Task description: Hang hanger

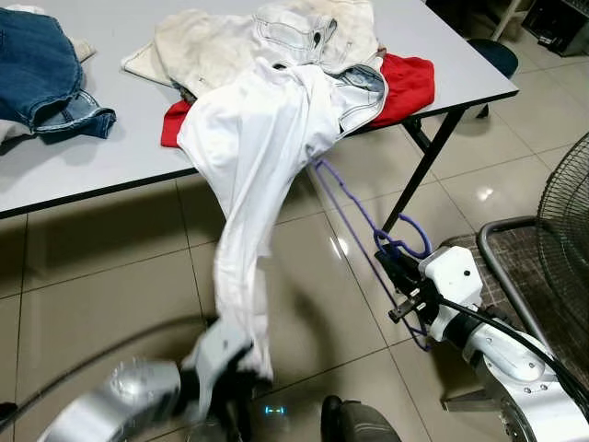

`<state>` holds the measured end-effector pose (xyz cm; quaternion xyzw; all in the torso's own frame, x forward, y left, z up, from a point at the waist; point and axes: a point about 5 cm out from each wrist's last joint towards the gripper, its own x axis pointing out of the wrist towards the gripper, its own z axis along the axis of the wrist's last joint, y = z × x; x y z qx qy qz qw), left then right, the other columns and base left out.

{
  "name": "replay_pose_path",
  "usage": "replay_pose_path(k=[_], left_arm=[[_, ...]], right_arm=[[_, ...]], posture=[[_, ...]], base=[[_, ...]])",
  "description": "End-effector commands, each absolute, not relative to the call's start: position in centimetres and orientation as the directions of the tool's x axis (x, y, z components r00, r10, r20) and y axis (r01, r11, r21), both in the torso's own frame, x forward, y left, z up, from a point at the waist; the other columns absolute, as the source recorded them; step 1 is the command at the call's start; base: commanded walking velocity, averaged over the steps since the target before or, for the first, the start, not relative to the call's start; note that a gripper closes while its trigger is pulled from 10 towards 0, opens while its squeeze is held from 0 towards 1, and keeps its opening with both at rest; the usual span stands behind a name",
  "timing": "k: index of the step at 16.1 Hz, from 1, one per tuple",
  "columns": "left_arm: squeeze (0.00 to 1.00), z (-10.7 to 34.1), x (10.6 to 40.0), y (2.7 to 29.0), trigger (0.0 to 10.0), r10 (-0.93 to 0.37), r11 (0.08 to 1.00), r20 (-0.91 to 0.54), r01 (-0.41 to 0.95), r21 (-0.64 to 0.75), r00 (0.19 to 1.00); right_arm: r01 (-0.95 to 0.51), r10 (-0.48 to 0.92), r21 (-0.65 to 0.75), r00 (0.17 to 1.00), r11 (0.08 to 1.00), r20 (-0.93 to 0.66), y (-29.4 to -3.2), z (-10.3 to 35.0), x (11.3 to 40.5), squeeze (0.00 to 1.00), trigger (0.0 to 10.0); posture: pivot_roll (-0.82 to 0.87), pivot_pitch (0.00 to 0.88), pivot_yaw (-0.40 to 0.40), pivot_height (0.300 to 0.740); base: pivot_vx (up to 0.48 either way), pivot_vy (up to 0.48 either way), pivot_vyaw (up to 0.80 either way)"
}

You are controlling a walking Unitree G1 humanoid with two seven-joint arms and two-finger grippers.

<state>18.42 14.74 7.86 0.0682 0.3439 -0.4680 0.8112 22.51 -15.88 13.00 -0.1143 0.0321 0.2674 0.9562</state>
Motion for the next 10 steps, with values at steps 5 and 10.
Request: replay_pose_path(k=[5, 10], left_arm=[[0.0, 9.0, 19.8, 13.5, 0.0, -0.785, 0.474, -0.536, 0.858, -0.198, 0.31], [0.0, 12.2, 19.8, 12.8, 0.0, -0.895, 0.298, -0.403, 0.927, -0.227, 0.19]], right_arm=[[-0.628, 0.634, -0.224, 0.772, 0.746, -0.051, -14.6, 13.1, 24.7, 0.0, 10.0], [-0.816, 0.75, -0.218, 0.577, 0.535, -0.322, -12.4, 8.8, 29.2, 0.0, 10.0]], posture=[[-0.07, 0.129, -0.052, 0.74], [-0.06, 0.1, -0.061, 0.74]], base=[[0.0, 0.0, 0.0], [0.0, 0.0, 0.0]])
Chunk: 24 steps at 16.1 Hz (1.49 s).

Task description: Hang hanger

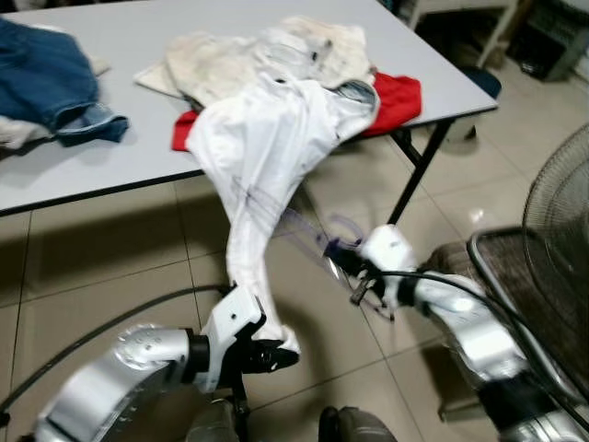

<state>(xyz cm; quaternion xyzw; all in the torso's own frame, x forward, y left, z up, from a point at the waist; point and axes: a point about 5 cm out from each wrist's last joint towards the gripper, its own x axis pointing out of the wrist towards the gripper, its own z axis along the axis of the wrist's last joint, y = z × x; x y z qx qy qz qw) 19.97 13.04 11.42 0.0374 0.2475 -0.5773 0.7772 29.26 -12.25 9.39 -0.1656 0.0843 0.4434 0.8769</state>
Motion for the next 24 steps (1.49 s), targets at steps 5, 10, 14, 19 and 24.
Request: replay_pose_path(k=[5, 10, 14, 19, 24], left_arm=[[0.0, 18.4, 20.4, 12.9, 0.0, -0.981, 0.169, -0.133, 0.957, -0.233, 0.141], [0.0, 24.0, 22.0, 13.0, 0.0, -0.937, 0.103, 0.304, 0.968, -0.23, 0.172], [0.0, 21.1, 24.1, 12.2, 0.0, -0.941, 0.293, 0.094, 0.921, -0.257, 0.326], [0.0, 14.9, 28.3, 13.6, 0.0, -0.685, 0.717, -0.28, 0.69, -0.097, 0.672], [0.0, 13.3, 30.4, 13.2, 0.0, -0.641, 0.743, -0.309, 0.669, -0.017, 0.703]], right_arm=[[-0.882, 0.74, -0.081, 0.437, 0.465, -0.512, -11.3, 4.0, 29.3, 0.0, 10.0], [-0.902, 0.768, 0.073, 0.317, 0.426, -0.556, -11.7, 0.7, 26.3, 0.0, 10.0], [-0.853, 0.739, 0.013, 0.445, 0.522, -0.506, -13.4, 1.2, 26.4, 0.0, 10.0], [-0.628, 0.499, -0.137, 0.715, 0.766, -0.49, -19.1, 2.4, 24.5, 0.0, 10.0], [-0.564, 0.478, -0.165, 0.795, 0.809, -0.374, -19.8, 6.4, 20.0, 0.0, 10.0]], posture=[[-0.05, 0.086, -0.074, 0.74], [-0.06, 0.078, -0.054, 0.74], [-0.07, 0.081, -0.034, 0.74], [-0.09, 0.07, -0.013, 0.74], [-0.13, 0.06, 0.058, 0.74]], base=[[0.0, 0.0, 0.0], [0.0, 0.0, 0.0], [0.0, 0.0, 0.0], [0.0, 0.0, 0.0], [0.0, 0.0, 0.0]])
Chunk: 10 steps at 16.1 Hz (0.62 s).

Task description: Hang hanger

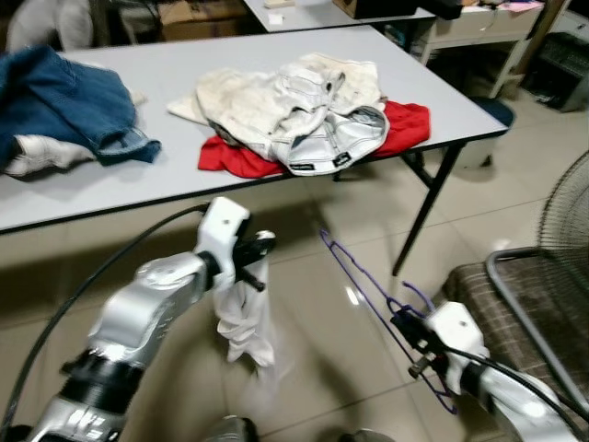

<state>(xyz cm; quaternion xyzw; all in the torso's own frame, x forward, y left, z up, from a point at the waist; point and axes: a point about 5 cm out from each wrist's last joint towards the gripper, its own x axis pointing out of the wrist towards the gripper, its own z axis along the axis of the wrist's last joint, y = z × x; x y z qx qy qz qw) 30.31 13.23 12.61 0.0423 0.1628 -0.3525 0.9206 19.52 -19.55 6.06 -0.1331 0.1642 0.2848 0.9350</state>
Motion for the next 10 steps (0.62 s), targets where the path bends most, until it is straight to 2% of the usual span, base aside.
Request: replay_pose_path(k=[1, 3, 5, 8, 10], left_arm=[[0.0, 12.8, 30.9, 12.6, 0.0, -0.654, 0.719, -0.328, 0.695, 0.011, 0.682], [0.0, 12.1, 32.0, 12.7, 0.0, -0.594, 0.759, -0.379, 0.651, 0.028, 0.709], [0.0, 12.4, 33.2, 12.0, 0.0, -0.592, 0.767, -0.352, 0.641, 0.03, 0.725], [0.0, 13.1, 34.0, 11.0, 0.0, -0.644, 0.733, -0.292, 0.679, 0.03, 0.708], [0.0, 14.0, 34.2, 10.7, 0.0, -0.708, 0.674, -0.231, 0.736, 0.063, 0.668]], right_arm=[[-0.57, 0.491, -0.17, 0.797, 0.804, -0.351, -19.9, 7.6, 19.0, 0.0, 10.0], [-0.598, 0.516, -0.174, 0.779, 0.782, -0.356, -19.9, 8.4, 18.4, 0.0, 10.0], [-0.614, 0.528, -0.16, 0.762, 0.773, -0.375, -19.8, 8.7, 17.8, 0.0, 10.0], [-0.58, 0.482, -0.181, 0.783, 0.794, -0.394, -19.8, 9.1, 17.1, 0.0, 10.0], [-0.579, 0.485, -0.172, 0.783, 0.797, -0.388, -19.3, 9.8, 16.9, 0.0, 10.0]], posture=[[-0.15, 0.059, 0.088, 0.74], [-0.16, 0.061, 0.125, 0.74], [-0.19, 0.069, 0.159, 0.74], [-0.2, 0.075, 0.191, 0.74], [-0.19, 0.08, 0.21, 0.74]], base=[[0.0, 0.0, 0.0], [0.0, 0.0, 0.0], [0.0, 0.0, 0.0], [0.0, 0.0, 0.0], [0.0, 0.0, 0.0]])
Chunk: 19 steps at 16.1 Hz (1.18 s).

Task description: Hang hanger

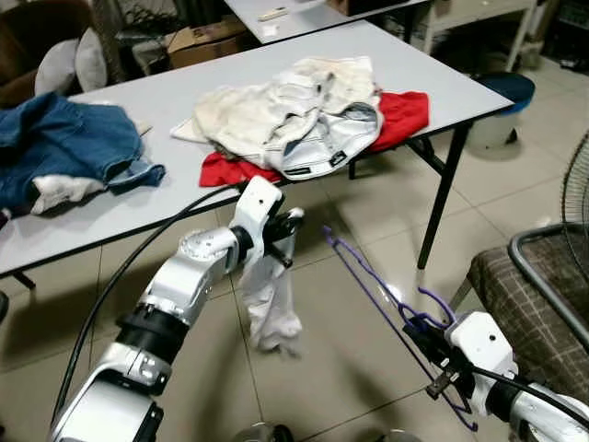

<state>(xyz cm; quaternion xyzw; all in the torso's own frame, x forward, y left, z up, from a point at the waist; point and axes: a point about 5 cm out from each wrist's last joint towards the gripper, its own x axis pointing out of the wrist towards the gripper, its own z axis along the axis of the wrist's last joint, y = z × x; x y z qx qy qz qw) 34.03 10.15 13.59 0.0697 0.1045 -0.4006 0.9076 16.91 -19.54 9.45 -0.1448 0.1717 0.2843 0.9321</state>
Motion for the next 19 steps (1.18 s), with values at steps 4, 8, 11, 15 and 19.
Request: replay_pose_path(k=[4, 8, 11, 15, 19], left_arm=[[0.0, 14.4, 35.3, 11.9, 0.0, -0.659, 0.696, -0.285, 0.708, 0.121, 0.696], [0.0, 14.1, 35.9, 13.6, 0.0, -0.568, 0.773, -0.28, 0.618, 0.14, 0.774], [0.0, 14.7, 35.2, 13.1, 0.0, -0.603, 0.76, -0.222, 0.636, 0.131, 0.766], [0.0, 16.6, 34.4, 12.9, 0.0, -0.653, 0.726, -0.162, 0.672, 0.145, 0.74], [0.0, 17.5, 34.4, 12.7, 0.0, -0.635, 0.746, -0.138, 0.65, 0.144, 0.76]], right_arm=[[-0.62, 0.527, -0.175, 0.758, 0.765, -0.384, -18.8, 11.2, 16.5, 0.0, 10.0], [-0.741, 0.656, -0.108, 0.645, 0.663, -0.393, -17.9, 12.9, 15.8, 0.0, 10.0], [-0.734, 0.646, -0.098, 0.646, 0.672, -0.407, -17.6, 12.3, 17.6, 0.0, 10.0], [-0.662, 0.565, -0.113, 0.705, 0.741, -0.429, -18.1, 11.6, 20.0, 0.0, 10.0], [-0.7, 0.608, -0.102, 0.676, 0.707, -0.416, -17.5, 11.6, 20.0, 0.0, 10.0]], posture=[[-0.18, 0.088, 0.217, 0.74], [-0.17, 0.072, 0.133, 0.74], [-0.15, 0.061, 0.099, 0.74], [-0.11, 0.051, 0.077, 0.74], [-0.1, 0.051, 0.07, 0.74]], base=[[0.0, 0.0, 0.0], [0.0, 0.0, 0.0], [0.0, 0.0, 0.0], [0.0, 0.0, 0.0], [0.0, 0.0, 0.0]])
